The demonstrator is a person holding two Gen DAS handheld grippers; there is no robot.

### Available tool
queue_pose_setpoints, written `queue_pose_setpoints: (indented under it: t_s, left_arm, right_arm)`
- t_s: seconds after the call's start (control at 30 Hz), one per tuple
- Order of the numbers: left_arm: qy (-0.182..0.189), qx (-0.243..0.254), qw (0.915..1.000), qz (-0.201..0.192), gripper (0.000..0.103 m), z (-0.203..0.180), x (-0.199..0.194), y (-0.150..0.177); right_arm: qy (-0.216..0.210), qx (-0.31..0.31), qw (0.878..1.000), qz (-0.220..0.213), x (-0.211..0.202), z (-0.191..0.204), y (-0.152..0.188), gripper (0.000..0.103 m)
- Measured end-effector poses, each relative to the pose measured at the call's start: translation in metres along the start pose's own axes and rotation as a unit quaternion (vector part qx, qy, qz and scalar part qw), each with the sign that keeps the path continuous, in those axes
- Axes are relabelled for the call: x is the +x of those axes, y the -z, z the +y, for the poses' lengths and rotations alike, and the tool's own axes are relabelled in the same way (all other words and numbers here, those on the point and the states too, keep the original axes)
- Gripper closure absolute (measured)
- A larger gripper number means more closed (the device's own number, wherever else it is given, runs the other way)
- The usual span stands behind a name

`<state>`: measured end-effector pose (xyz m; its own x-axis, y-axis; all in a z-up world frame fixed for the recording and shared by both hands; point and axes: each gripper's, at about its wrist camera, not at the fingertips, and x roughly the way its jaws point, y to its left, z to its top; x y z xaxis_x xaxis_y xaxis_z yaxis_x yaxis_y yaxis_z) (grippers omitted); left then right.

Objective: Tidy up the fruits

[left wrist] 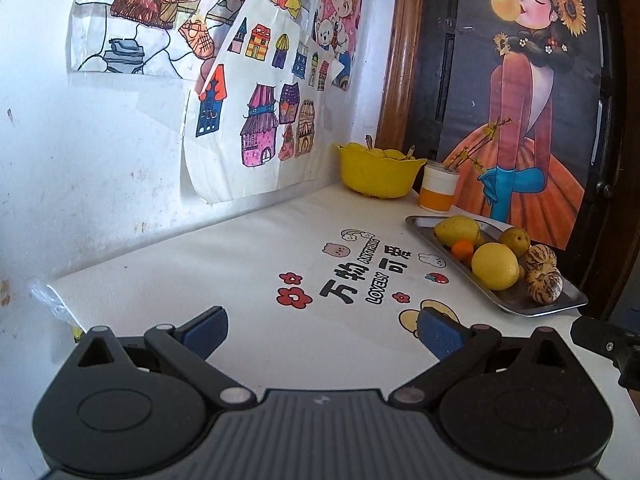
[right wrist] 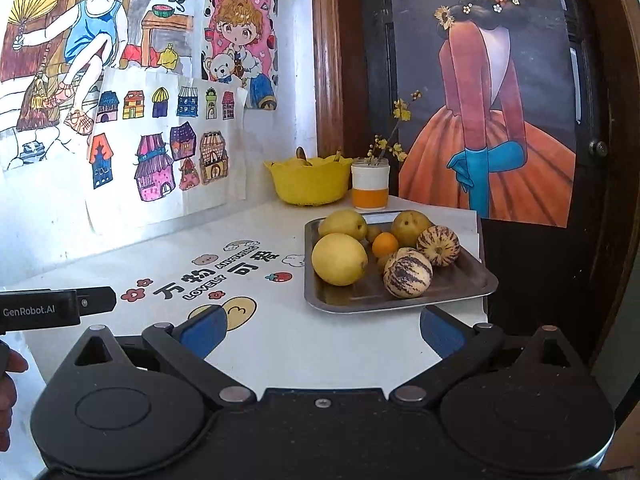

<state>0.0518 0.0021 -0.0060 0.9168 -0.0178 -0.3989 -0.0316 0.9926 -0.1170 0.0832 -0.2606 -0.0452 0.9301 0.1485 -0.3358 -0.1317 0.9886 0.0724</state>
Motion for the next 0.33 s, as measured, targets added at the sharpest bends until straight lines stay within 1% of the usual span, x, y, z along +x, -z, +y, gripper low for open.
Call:
queue_pose_setpoints:
  t_s: [0.13, 0.27, 0.33]
  left_arm:
    - [-0.004, 0.001, 0.9999, 0.010, 0.000, -0.0017, 0.0012, -0.0003]
    - [0.011, 0.004, 0.9999, -0.008, 0.000, -0.0019, -0.0037, 0.0012]
    - [0.011, 0.010, 0.9999, -0.008, 0.000, -0.0037, -0.0040, 0.0013]
  right_arm:
    - [-0.001, 0.001, 1.000, 0.003, 0.0000, 0.0007, 0.0008, 0.001]
    - [-0.002, 0.002, 1.000, 0.005, 0.0001, -0.0004, 0.0010, 0.001]
    - [-0.002, 0.002, 1.000, 0.005, 0.0002, -0.0001, 0.0010, 0.001]
